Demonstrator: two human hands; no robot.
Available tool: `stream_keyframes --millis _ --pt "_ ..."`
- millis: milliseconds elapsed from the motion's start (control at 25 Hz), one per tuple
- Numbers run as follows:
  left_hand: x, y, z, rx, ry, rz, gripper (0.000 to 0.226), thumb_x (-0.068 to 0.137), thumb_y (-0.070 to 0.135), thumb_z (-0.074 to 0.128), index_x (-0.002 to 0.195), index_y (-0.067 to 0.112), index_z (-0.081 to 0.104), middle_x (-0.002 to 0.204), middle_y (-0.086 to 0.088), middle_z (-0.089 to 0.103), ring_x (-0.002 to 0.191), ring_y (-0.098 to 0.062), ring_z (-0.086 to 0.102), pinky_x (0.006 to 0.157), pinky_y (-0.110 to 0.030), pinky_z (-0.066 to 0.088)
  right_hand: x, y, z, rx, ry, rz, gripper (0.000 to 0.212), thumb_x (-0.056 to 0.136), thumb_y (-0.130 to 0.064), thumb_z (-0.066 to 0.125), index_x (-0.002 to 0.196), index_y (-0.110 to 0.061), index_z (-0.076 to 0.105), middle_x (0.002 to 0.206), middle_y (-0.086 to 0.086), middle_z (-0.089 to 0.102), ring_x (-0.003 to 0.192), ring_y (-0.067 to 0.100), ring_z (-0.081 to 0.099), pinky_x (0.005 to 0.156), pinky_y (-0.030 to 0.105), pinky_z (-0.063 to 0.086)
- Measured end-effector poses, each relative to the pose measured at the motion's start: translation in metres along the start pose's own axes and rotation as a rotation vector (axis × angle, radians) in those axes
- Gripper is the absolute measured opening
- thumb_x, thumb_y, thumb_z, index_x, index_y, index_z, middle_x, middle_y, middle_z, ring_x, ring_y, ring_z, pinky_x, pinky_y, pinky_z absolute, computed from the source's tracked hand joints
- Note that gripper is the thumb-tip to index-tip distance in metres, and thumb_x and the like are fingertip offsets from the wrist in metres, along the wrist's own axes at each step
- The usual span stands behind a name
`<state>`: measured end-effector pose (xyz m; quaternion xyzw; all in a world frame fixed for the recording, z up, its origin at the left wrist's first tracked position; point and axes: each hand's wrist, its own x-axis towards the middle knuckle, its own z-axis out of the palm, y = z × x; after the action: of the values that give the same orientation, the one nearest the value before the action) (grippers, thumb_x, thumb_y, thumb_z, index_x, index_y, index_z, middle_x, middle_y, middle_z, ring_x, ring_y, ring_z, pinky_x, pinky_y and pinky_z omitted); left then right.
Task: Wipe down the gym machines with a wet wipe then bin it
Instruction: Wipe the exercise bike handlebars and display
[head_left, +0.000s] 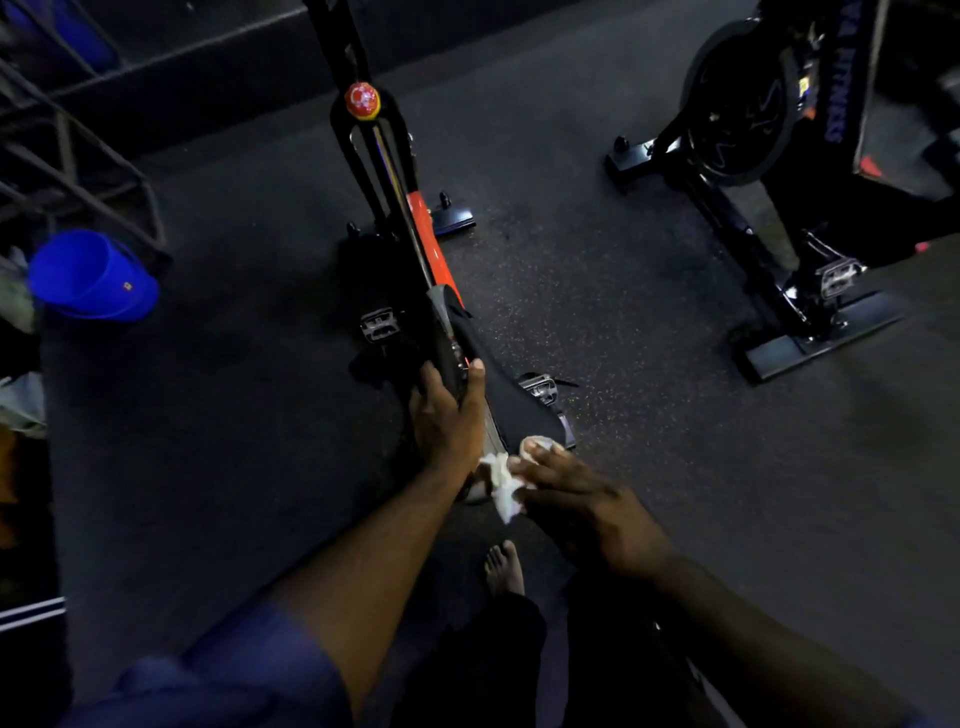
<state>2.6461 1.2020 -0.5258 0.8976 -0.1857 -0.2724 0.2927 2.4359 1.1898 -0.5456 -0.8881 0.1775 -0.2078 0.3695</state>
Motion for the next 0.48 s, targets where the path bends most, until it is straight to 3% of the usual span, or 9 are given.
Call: stream_keyframes --millis 80,120,200,240,320,360,480 --pt "0.001 -0.004 0.002 0.034 -0.023 -0.04 0.068 0.099 0.068 0.047 0.145 0.018 0.046 0.142 -0.022 0.056 0.13 -0.04 0.053 0.103 -0.044 0.041 0.003 -0.014 0.006 0.176 0.242 0.208 0.018 0.088 -0.006 0.08 0.105 -0.012 0.081 0.141 0.002 0.066 0.14 0.018 0.055 0.116 0.041 0.044" --pt "0.0 -0.006 0.003 0.034 0.003 -0.011 0.066 0.1 0.065 0.048 0.144 0.016 0.047 0.142 -0.021 0.055 0.13 -0.04 0.052 0.104 -0.043 0.04 0.007 -0.026 0.01 0.293 0.364 0.399 0.024 0.085 -0.004 0.083 0.106 -0.016 0.081 0.134 -0.002 0.07 0.134 0.012 0.06 0.113 0.034 0.048" --pt "-0.007 -0.01 0.006 0.03 0.124 0.137 0.064 0.101 0.055 0.053 0.145 0.01 0.046 0.146 -0.019 0.045 0.131 -0.04 0.047 0.109 -0.043 0.038 0.011 -0.042 0.014 0.476 0.49 0.767 0.043 0.079 -0.001 0.086 0.116 -0.023 0.079 0.112 -0.013 0.078 0.114 0.0 0.069 0.098 0.015 0.05" --pt "-0.011 -0.012 0.007 0.039 0.195 0.23 0.064 0.099 0.05 0.056 0.146 0.008 0.045 0.146 -0.019 0.04 0.129 -0.039 0.046 0.109 -0.044 0.038 0.014 -0.043 0.014 0.543 0.51 0.866 0.042 0.076 0.002 0.085 0.112 -0.019 0.08 0.101 -0.018 0.079 0.107 -0.001 0.071 0.091 0.011 0.051" --pt "-0.015 -0.01 0.01 0.095 0.276 0.404 0.064 0.09 0.043 0.065 0.141 0.01 0.047 0.145 -0.016 0.037 0.124 -0.037 0.044 0.107 -0.045 0.04 0.019 -0.034 0.009 0.639 0.538 0.94 0.018 0.073 0.011 0.08 0.082 -0.004 0.08 0.1 -0.022 0.077 0.102 -0.002 0.072 0.081 0.01 0.051" --pt "-0.018 -0.004 0.01 0.154 0.276 0.452 0.061 0.085 0.041 0.07 0.136 0.014 0.051 0.142 -0.013 0.039 0.122 -0.035 0.044 0.105 -0.046 0.04 0.021 -0.027 0.002 0.667 0.542 0.973 0.017 0.073 0.013 0.078 0.071 -0.003 0.075 0.1 -0.019 0.077 0.097 -0.003 0.072 0.076 0.009 0.05" --pt "-0.025 0.028 0.008 0.386 0.217 0.402 0.041 0.078 0.049 0.072 0.11 0.025 0.061 0.121 -0.002 0.045 0.114 -0.03 0.042 0.099 -0.046 0.036 0.033 -0.007 -0.037 0.681 0.523 1.069 0.023 0.078 0.006 0.079 0.066 -0.013 0.074 0.074 -0.003 0.075 0.073 0.007 0.067 0.068 0.017 0.05"
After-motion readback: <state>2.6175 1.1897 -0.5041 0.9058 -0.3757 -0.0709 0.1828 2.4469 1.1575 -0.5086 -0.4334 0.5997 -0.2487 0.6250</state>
